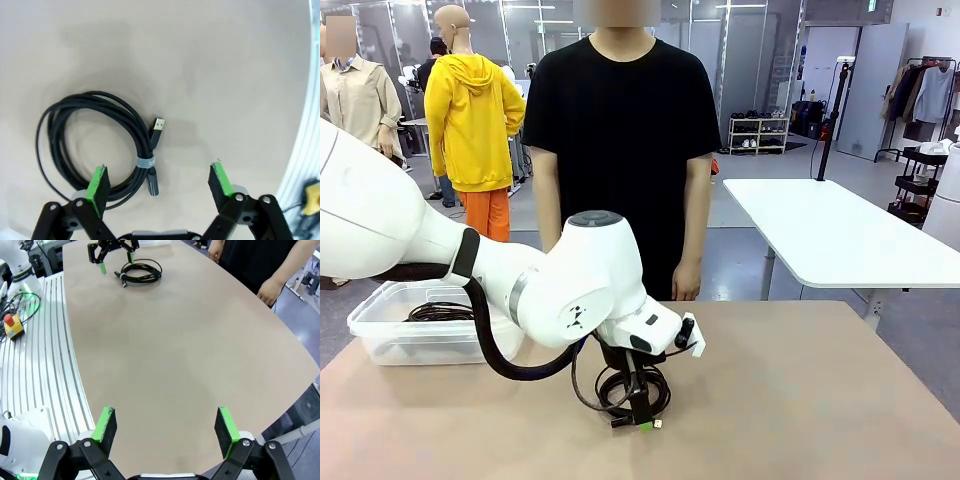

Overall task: Organize and store the cables.
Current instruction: Place the USB Extension Cable into the Organizing box.

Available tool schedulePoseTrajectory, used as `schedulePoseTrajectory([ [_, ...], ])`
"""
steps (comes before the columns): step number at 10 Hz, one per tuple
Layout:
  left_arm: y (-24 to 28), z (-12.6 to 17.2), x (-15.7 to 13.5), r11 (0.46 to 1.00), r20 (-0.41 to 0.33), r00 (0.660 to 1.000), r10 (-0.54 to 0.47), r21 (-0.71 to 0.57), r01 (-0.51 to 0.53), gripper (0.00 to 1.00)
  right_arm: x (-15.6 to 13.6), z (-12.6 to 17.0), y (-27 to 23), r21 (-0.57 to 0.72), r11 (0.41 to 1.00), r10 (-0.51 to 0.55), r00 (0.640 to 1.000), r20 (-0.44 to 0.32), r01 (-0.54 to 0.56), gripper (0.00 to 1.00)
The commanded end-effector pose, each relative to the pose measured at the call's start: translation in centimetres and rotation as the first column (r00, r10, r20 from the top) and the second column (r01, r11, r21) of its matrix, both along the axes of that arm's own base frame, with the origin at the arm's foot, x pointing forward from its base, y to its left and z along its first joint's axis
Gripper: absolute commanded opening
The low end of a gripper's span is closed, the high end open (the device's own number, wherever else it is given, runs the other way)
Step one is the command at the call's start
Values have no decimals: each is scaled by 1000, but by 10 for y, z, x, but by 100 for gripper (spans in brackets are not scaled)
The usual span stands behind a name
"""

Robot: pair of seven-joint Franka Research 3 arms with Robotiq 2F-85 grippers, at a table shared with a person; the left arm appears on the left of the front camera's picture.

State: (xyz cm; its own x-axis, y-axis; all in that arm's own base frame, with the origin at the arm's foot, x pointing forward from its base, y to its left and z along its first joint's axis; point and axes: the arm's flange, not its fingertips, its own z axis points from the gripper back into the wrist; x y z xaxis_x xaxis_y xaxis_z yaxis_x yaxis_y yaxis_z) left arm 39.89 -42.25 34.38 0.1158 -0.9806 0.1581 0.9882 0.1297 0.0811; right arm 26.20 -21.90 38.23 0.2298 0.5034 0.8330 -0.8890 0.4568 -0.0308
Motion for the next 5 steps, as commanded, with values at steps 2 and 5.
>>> schedulePoseTrajectory([
  [2,4,-21,3,998,45,998,-39,46,36,100,1,0,-2,10,1000,3,1000,11,-3,100],
  [5,6,-38,8,998,57,997,-60,-18,61,100,1,0,-2,10,1000,3,1000,11,-3,100],
])
